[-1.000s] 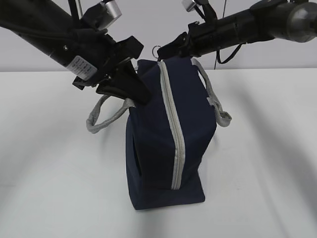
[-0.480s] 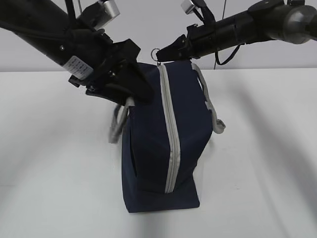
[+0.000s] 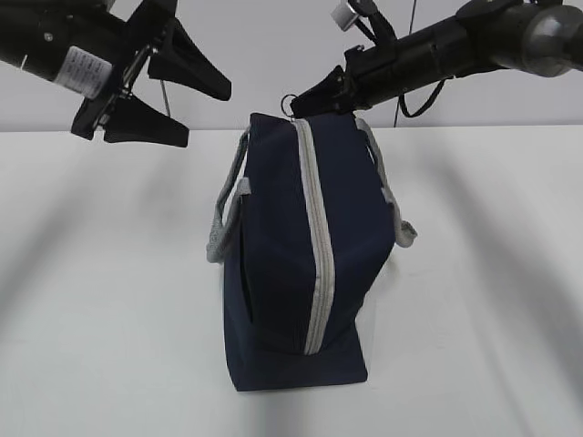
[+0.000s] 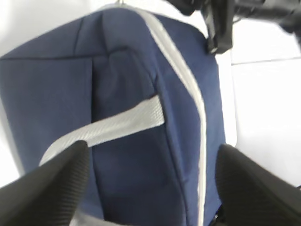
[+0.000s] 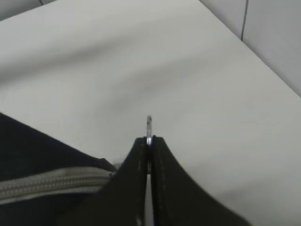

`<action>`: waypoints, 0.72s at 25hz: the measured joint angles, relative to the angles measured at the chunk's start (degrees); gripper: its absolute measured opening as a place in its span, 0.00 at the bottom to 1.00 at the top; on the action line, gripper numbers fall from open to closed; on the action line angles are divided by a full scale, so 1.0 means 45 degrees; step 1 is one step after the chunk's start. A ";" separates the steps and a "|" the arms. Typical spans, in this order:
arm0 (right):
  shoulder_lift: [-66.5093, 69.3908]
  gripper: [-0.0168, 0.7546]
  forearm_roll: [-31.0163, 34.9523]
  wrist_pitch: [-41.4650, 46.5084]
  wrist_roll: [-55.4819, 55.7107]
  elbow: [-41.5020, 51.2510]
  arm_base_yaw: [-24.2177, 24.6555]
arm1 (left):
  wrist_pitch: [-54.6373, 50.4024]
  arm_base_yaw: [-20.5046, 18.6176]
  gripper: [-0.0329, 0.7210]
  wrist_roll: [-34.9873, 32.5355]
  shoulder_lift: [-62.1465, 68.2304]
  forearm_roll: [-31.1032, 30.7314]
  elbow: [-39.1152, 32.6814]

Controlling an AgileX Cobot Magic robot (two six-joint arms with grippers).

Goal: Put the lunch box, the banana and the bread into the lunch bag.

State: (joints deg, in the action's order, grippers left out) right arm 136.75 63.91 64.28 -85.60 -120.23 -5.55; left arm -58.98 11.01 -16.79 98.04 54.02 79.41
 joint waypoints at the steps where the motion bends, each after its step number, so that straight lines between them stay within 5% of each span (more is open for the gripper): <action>1: 0.0000 0.00 -0.0095 0.0050 -0.0224 0.0000 0.0000 | 0.0069 -0.0012 0.76 0.0045 0.0016 0.0178 0.0026; 18: 0.0000 0.00 -0.0238 0.0675 -0.1674 -0.0020 0.0155 | -0.0026 0.0776 0.71 0.1943 0.4300 0.0085 0.4412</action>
State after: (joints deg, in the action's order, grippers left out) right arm 136.75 62.84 67.32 -93.13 -120.32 -4.85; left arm -59.10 14.51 -8.05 117.39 54.40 99.27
